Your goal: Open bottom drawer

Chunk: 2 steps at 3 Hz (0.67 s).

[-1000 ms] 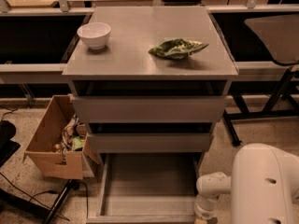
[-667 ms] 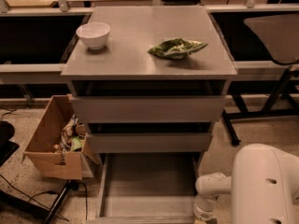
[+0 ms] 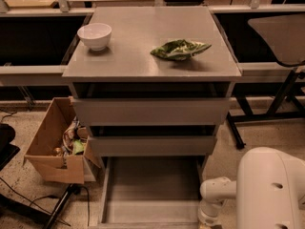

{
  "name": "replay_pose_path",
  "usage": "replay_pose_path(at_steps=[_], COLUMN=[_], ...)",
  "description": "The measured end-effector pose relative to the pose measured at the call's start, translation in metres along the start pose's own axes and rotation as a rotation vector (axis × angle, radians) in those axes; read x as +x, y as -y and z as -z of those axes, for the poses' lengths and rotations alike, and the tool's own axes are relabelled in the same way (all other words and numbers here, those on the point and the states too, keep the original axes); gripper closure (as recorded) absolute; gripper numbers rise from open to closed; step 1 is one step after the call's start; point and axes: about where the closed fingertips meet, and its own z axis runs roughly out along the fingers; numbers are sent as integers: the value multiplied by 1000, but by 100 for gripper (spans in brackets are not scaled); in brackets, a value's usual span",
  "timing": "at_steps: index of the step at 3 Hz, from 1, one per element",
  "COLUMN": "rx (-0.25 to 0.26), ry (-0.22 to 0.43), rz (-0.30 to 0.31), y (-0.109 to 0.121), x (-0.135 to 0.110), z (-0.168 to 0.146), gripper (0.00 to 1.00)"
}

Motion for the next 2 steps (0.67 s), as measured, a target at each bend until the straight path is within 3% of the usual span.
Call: replay_pose_path(at_steps=[1,2], rx=[0,0], ry=[0,0], rz=[0,0], y=[0,0], x=[0,0], z=[0,0], gripper=[27,4])
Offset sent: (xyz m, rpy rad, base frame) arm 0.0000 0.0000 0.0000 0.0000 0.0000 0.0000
